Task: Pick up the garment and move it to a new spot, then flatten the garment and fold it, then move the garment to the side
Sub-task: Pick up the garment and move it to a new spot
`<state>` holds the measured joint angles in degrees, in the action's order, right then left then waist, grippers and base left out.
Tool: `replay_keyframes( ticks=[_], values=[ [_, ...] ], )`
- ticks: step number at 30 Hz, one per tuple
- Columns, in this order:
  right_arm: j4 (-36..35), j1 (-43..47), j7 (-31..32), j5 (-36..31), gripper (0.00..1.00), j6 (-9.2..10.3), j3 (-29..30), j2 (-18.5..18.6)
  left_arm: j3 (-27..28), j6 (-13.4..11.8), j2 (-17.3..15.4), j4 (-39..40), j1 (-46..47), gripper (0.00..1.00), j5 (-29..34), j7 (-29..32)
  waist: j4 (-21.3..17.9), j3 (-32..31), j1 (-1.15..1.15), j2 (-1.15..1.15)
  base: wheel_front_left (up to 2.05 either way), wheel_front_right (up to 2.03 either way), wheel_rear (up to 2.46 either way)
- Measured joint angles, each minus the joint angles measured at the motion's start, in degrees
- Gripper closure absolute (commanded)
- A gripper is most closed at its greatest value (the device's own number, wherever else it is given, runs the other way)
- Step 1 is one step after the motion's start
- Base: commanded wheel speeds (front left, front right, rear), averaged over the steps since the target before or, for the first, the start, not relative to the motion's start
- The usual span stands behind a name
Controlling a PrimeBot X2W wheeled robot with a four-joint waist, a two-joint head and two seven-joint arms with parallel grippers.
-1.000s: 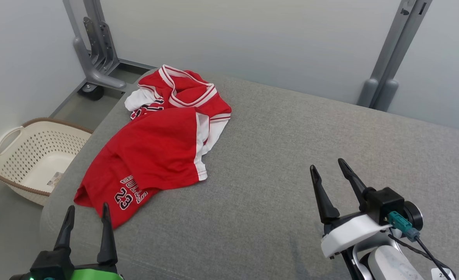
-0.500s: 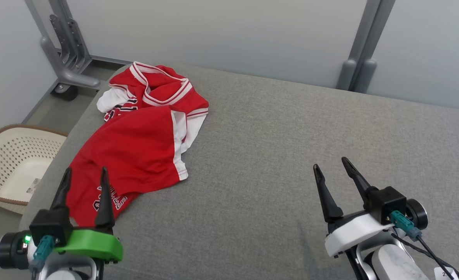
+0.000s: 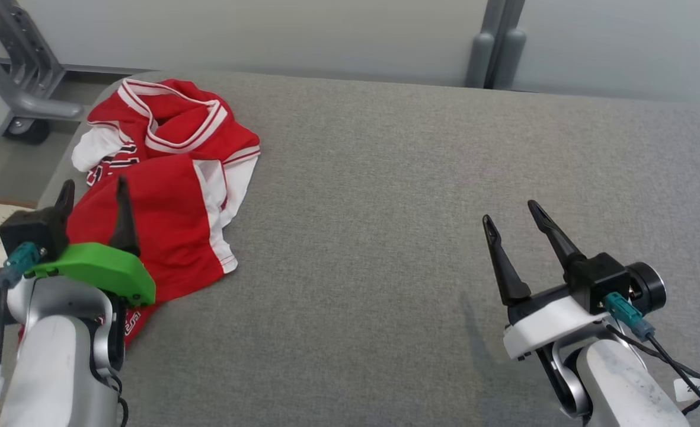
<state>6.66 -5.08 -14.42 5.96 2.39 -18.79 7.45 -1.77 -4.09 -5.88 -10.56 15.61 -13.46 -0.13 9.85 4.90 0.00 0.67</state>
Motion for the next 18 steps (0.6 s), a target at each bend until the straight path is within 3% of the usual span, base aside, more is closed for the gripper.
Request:
replay_keyframes(
  ticks=[18],
  values=[
    [-4.0,-3.7,1.1,-0.9,0.00,-0.79,1.1,2.4,2.8,-0.5,-2.2,-12.2,13.0,0.00,-0.5,6.7,-8.5,10.0,0.00,0.00,0.00,0.00,0.00]
  ],
)
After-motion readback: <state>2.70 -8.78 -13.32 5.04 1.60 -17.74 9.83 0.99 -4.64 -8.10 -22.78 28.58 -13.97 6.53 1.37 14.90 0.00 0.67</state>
